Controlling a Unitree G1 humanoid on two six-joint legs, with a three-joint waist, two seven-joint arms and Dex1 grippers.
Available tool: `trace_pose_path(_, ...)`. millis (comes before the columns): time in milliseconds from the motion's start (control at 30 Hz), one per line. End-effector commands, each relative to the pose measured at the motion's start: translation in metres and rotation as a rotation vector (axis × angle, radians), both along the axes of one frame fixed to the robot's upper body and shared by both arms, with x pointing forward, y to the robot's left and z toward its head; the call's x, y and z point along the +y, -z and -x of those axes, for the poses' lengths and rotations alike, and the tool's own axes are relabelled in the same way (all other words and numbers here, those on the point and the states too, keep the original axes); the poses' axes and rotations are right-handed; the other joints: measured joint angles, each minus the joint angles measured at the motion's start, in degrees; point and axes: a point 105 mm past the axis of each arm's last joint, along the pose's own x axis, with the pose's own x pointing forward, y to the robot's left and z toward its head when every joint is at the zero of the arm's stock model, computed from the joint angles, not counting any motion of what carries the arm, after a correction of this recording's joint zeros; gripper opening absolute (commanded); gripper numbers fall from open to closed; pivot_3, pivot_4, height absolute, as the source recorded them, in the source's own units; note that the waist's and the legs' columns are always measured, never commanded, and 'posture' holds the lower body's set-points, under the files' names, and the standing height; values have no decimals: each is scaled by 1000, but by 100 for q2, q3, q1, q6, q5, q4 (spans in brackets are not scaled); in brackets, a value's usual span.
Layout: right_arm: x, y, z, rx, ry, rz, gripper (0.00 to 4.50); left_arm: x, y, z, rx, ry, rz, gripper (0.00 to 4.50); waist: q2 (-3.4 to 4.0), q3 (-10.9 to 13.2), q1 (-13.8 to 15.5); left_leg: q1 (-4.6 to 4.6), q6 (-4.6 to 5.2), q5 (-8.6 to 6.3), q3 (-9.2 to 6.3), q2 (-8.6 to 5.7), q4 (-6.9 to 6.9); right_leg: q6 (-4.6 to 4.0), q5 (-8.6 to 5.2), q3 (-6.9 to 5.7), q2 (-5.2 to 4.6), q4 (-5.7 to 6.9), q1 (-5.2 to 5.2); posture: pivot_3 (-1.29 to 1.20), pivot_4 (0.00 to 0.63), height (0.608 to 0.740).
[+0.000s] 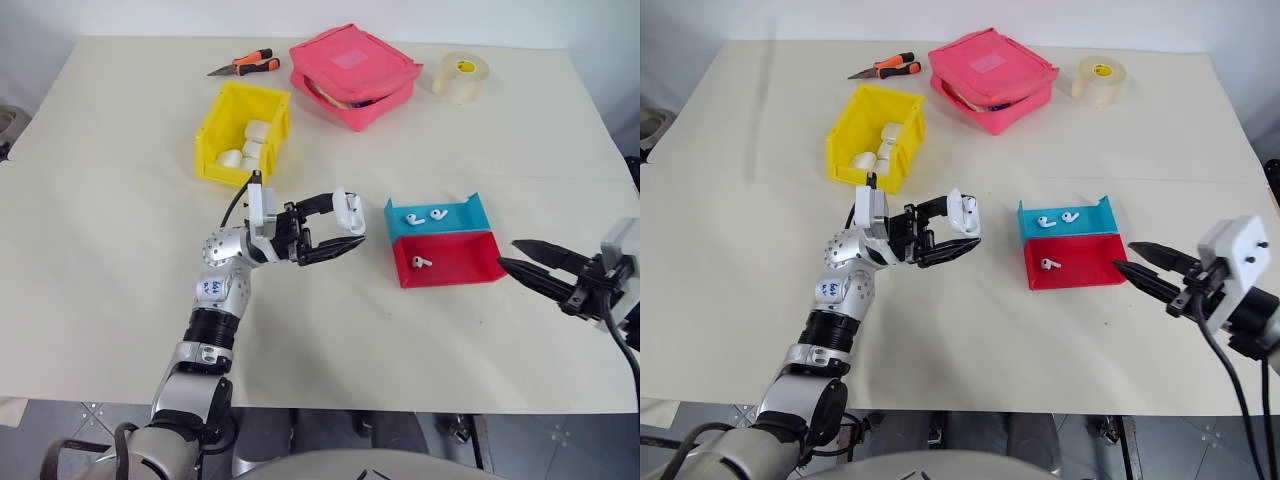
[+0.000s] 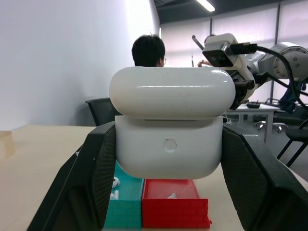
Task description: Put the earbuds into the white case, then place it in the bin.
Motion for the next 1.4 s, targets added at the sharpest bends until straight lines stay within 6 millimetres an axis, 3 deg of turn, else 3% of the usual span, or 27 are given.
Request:
trace_pose_path(33,-22,-7,8,-19,56,55,1707,5,-4,1,-25,-31,1,2803,0,0,-2,0,0,0,0,0,0,0,0,0,0,0,0,0,150,740)
trace_pose_path(133,-27,-6,12,-1,65,50,1707,8,-4,2,-25,-48,0,2803,0,0,-17,2,0,0,2,0,1,0,0,2,0,0,1,0,150,740)
trace_pose_path(233,-27,-8,13,14,58,53,2249,12,-4,2,-27,-73,2,2803,0,0,-22,3,0,0,1,3,1,0,0,2,1,1,0,0,150,740)
trace_pose_path(433,-27,-13,21,39,23,67,4294,19,-6,2,-31,-120,5,2803,0,0,2,2,0,0,1,1,2,0,0,3,0,1,1,0,150,740)
trace_pose_path(467,-29,-13,24,48,17,72,4474,21,-6,2,-32,-129,5,2803,0,0,11,1,0,0,0,0,3,0,0,2,-1,1,1,0,150,740)
trace_pose_path(667,-31,-17,28,50,-11,91,4474,26,-6,2,-34,-159,7,2803,0,0,-2,5,0,0,1,1,2,1,1,3,-1,0,4,0,150,740)
trace_pose_path(800,-17,-21,8,29,-62,107,4474,27,-7,1,-38,-176,10,2803,0,0,-33,6,0,0,1,2,3,1,1,4,0,1,4,0,150,740)
trace_pose_path(967,12,-28,-34,24,-177,164,4474,26,-8,3,-48,-190,20,2803,2,-1,-59,10,-1,0,2,6,3,1,1,4,2,4,2,0,150,740)
trace_pose_path(1067,26,-38,-58,-4,-220,141,3937,25,-6,8,-55,-186,19,2803,3,-1,-46,5,-1,0,0,5,5,1,1,2,2,1,1,0,150,740)
trace_pose_path(1233,47,-40,-83,17,-329,219,2233,20,-4,17,-59,-160,13,2803,2,-1,-35,-8,-1,0,-8,-2,8,1,1,-8,-5,-5,0,0,150,740)
trace_pose_path(1400,62,-27,-106,104,-378,341,2233,12,0,30,-56,-109,8,2803,3,-1,-57,-7,-1,0,-4,3,6,1,1,-7,-2,-4,-3,0,150,740)
